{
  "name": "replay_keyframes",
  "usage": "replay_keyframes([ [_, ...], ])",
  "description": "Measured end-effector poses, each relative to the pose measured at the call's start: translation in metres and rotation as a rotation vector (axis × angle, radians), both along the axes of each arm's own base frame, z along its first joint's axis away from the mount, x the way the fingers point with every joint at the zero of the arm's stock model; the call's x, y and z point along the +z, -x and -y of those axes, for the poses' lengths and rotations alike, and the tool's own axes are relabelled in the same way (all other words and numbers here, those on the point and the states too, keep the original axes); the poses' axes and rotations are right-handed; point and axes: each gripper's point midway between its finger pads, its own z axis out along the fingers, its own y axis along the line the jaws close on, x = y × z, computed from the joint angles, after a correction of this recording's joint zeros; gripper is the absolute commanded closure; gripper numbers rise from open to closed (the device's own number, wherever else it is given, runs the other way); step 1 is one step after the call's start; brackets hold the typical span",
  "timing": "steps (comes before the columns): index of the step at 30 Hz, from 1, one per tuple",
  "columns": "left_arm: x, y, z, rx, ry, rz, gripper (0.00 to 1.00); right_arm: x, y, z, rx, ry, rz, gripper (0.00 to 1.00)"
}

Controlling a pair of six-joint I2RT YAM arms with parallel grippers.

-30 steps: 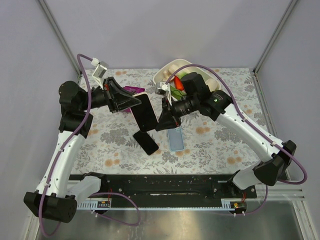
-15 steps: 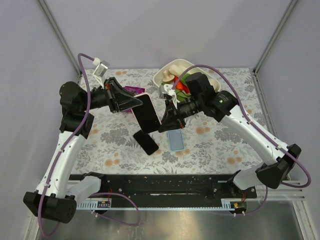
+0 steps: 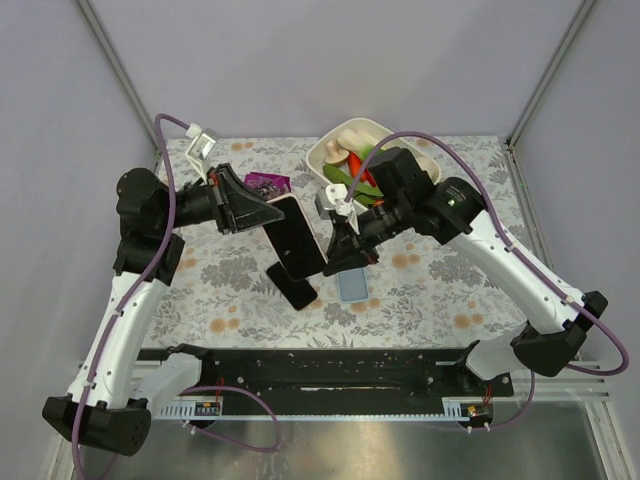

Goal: Take the phone out of the phone case
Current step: Remove the phone case from the phone.

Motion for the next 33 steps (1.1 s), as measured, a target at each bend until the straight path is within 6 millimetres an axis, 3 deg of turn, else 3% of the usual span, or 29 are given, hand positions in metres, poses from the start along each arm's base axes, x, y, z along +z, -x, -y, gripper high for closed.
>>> replay_keyframes([
  [6,-0.009,-0.005,-0.001,0.030,-0.013,-0.093,1.00,-0.005,0.021,0.002,0.076,0.033,0.013,1.00],
  [10,-0.029,-0.064,-0.017,0.268,-0.025,-0.141,1.00,0.016,0.062,0.002,0.229,-0.027,0.022,1.00],
  [14,-0.059,-0.087,-0.022,0.351,-0.060,-0.231,1.00,0.028,0.069,0.005,0.250,-0.059,0.037,1.00],
  [16,-0.062,-0.087,-0.023,0.355,-0.069,-0.233,1.00,0.027,0.065,0.004,0.226,-0.049,0.038,0.89],
  [17,-0.061,-0.087,-0.023,0.356,-0.070,-0.225,1.00,0.026,0.063,0.003,0.206,-0.041,0.039,0.79],
  [25,-0.040,-0.070,-0.021,0.296,-0.067,-0.132,1.00,0.006,0.004,0.000,-0.117,0.022,0.022,0.25],
  [29,-0.021,-0.050,-0.016,0.206,-0.036,-0.052,1.00,0.005,-0.025,0.004,-0.238,0.011,-0.021,0.21],
  [33,0.002,-0.033,-0.012,0.126,0.011,0.025,1.00,0.001,-0.028,0.003,-0.252,0.009,-0.078,0.21],
])
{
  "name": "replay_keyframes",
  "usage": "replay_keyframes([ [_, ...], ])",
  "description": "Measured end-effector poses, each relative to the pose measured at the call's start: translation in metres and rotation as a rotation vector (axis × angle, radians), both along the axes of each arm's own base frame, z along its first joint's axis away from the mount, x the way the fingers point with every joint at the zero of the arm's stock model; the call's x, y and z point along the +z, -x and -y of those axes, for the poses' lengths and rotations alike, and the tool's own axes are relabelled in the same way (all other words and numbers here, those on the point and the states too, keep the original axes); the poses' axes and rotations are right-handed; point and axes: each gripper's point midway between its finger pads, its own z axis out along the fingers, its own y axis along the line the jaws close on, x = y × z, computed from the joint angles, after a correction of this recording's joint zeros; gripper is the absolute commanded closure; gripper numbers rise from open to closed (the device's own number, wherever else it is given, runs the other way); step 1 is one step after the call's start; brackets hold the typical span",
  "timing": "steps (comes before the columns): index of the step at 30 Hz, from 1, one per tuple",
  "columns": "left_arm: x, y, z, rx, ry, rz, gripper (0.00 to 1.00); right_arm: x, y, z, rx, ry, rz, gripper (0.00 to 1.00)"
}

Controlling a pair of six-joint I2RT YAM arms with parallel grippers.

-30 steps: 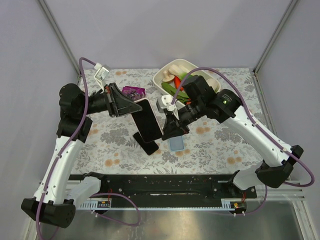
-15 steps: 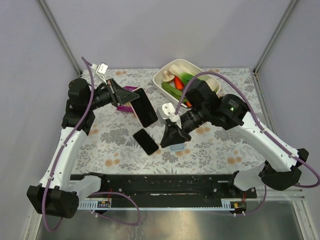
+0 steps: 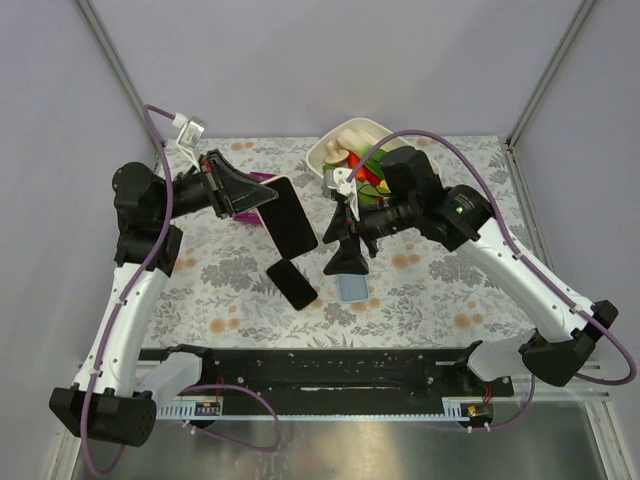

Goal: Take the phone out of the phone case
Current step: Remove the phone case from the phone.

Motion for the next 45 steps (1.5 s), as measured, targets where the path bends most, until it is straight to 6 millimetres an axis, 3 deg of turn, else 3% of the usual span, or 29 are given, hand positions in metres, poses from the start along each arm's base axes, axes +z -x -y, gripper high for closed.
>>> replay_keyframes([
  [7,0.013,0.017,0.002,-0.080,0.034,0.070,1.00,-0.014,-0.001,-0.015,0.031,0.001,-0.109,0.28],
  [13,0.011,0.022,0.006,-0.109,0.035,0.078,1.00,-0.024,-0.002,-0.026,0.056,0.011,-0.195,0.46],
  [19,0.010,0.023,0.007,-0.114,0.036,0.087,1.00,-0.028,0.003,-0.030,0.095,0.009,-0.243,0.68],
  [23,0.011,0.024,0.007,-0.115,0.038,0.095,1.00,-0.025,0.008,-0.030,0.125,-0.005,-0.247,0.94],
  [25,0.012,0.024,0.007,-0.116,0.040,0.093,1.00,-0.023,0.010,-0.029,0.134,-0.012,-0.242,1.00],
  [45,-0.008,0.034,0.010,-0.121,0.000,-0.018,1.00,-0.019,0.037,-0.006,0.264,0.002,-0.099,1.00],
])
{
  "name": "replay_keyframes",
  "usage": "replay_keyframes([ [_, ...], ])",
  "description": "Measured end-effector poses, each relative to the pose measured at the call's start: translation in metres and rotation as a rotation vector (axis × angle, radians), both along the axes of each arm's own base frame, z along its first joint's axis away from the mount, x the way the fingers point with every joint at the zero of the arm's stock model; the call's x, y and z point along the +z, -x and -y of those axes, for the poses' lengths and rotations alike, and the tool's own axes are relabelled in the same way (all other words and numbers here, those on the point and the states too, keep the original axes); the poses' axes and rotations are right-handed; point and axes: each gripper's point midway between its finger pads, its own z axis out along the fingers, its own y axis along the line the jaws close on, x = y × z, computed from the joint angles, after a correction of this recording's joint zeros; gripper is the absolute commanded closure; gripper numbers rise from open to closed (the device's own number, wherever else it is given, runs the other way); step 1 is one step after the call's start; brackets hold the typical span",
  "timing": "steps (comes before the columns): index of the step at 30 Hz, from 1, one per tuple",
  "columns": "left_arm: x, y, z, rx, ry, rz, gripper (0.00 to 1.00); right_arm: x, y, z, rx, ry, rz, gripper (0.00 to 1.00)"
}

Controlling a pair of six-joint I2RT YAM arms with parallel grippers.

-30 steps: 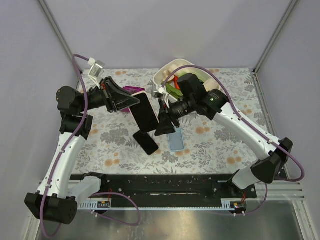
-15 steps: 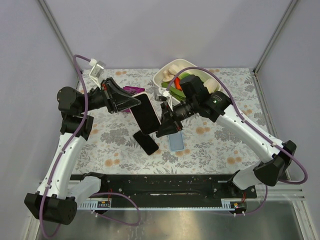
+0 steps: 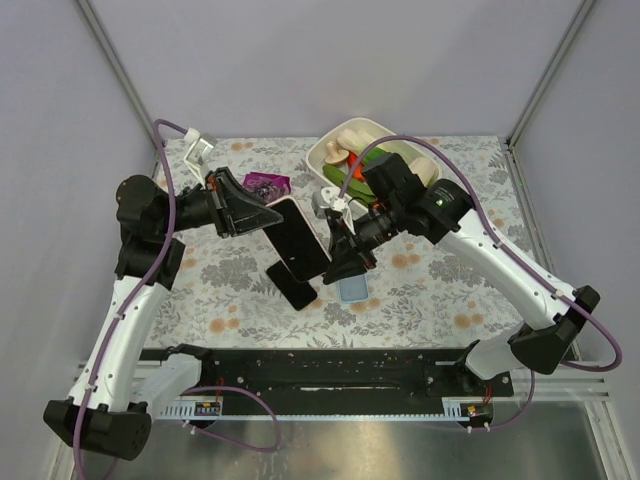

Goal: Take the phone out of the phone case
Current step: Remove the phone case from the phone.

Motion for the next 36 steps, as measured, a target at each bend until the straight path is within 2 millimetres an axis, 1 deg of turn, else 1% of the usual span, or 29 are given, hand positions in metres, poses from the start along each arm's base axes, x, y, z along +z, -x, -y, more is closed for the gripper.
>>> replay_keyframes([
  [8,-0.001,0.012,0.000,-0.020,-0.018,-0.005,1.00,0.007,0.017,0.005,0.057,0.036,0.065,1.00],
  [19,-0.007,0.013,0.001,-0.021,-0.033,-0.041,1.00,0.002,0.023,0.007,0.102,0.070,0.067,1.00],
  [23,-0.006,0.014,0.002,-0.027,-0.029,-0.039,1.00,0.005,0.025,0.008,0.116,0.070,0.080,1.00],
  [26,-0.006,0.013,0.002,-0.030,-0.017,-0.038,1.00,0.008,0.026,0.009,0.123,0.073,0.086,1.00],
  [33,-0.014,0.008,0.003,-0.022,0.006,-0.087,1.00,0.010,0.030,0.014,0.143,0.090,0.097,1.00],
  [36,-0.024,0.003,0.003,-0.011,0.001,-0.152,1.00,0.021,0.034,0.013,0.174,0.056,0.146,1.00],
])
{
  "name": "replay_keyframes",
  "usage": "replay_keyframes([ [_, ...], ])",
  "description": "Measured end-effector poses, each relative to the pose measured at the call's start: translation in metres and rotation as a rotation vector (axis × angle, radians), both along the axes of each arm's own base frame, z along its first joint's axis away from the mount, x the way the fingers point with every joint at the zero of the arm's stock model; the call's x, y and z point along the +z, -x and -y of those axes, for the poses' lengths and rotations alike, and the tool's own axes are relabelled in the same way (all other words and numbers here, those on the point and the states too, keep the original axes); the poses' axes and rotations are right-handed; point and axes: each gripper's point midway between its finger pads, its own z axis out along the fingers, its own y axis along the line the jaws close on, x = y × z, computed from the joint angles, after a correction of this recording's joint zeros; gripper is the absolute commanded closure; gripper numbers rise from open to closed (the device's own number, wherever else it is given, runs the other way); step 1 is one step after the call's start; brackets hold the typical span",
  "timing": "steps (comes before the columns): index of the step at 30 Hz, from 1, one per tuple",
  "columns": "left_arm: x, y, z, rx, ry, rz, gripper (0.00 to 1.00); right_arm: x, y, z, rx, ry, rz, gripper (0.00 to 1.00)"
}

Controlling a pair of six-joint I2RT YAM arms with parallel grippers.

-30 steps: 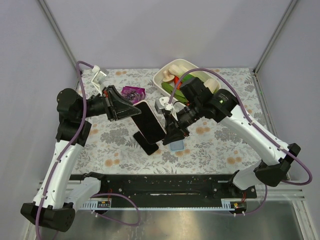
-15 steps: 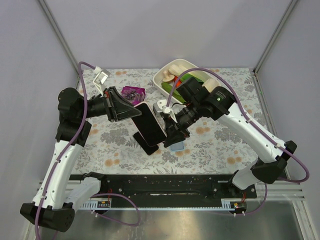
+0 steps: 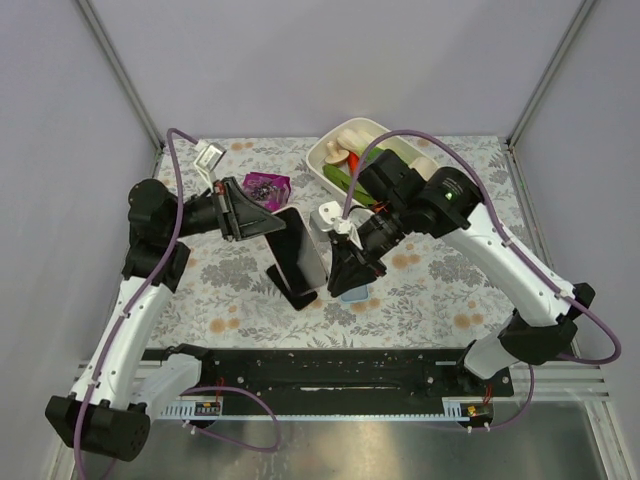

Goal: Take the phone out of the phone case
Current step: Remove the phone case from the phone.

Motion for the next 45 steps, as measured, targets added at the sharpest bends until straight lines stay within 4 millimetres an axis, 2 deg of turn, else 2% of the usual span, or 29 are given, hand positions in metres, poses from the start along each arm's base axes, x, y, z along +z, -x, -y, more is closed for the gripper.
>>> replay_keyframes([
  [1,-0.005,-0.003,0.000,0.004,-0.005,-0.017,1.00,0.004,0.004,0.001,0.015,-0.012,-0.005,1.00],
  [3,-0.017,-0.024,-0.003,0.094,-0.021,0.007,1.00,0.026,0.019,-0.004,0.084,-0.098,0.003,1.00],
  [5,-0.035,-0.046,-0.007,0.155,-0.042,-0.061,1.00,0.042,0.035,-0.004,0.138,-0.159,0.004,0.98],
  [7,-0.050,-0.060,-0.009,0.207,-0.067,-0.092,1.00,0.048,0.039,-0.003,0.139,-0.180,0.011,0.89],
  [9,-0.055,-0.062,-0.011,0.218,-0.079,-0.105,1.00,0.048,0.037,-0.003,0.106,-0.184,0.015,0.79],
  [12,-0.049,-0.061,-0.013,0.226,-0.083,-0.072,1.00,0.037,0.022,-0.006,-0.010,-0.147,0.026,0.64],
  [14,-0.041,-0.059,-0.014,0.230,-0.079,-0.043,1.00,0.027,0.005,-0.010,-0.114,-0.121,0.036,0.55],
  [19,-0.022,-0.057,-0.019,0.246,-0.068,0.012,1.00,0.011,-0.053,-0.010,-0.409,-0.102,0.009,0.47],
  [22,-0.012,-0.056,-0.020,0.252,-0.058,0.026,1.00,0.006,-0.087,-0.003,-0.574,-0.124,-0.035,0.46],
  [27,0.010,-0.057,-0.022,0.263,-0.028,0.019,1.00,0.001,-0.115,-0.004,-0.725,-0.155,-0.087,0.46],
  [32,0.035,-0.068,-0.026,0.331,-0.017,0.013,1.00,0.006,-0.127,-0.009,-0.808,-0.188,-0.130,0.47],
  [35,0.042,-0.072,-0.029,0.369,-0.010,0.001,1.00,0.012,-0.132,-0.012,-0.827,-0.212,-0.150,0.50],
  [40,0.043,-0.080,-0.032,0.389,0.024,-0.073,1.00,0.016,-0.142,-0.020,-0.841,-0.247,-0.192,0.57],
  [45,0.041,-0.087,-0.032,0.391,0.048,-0.118,1.00,0.012,-0.145,-0.025,-0.803,-0.254,-0.225,0.58],
])
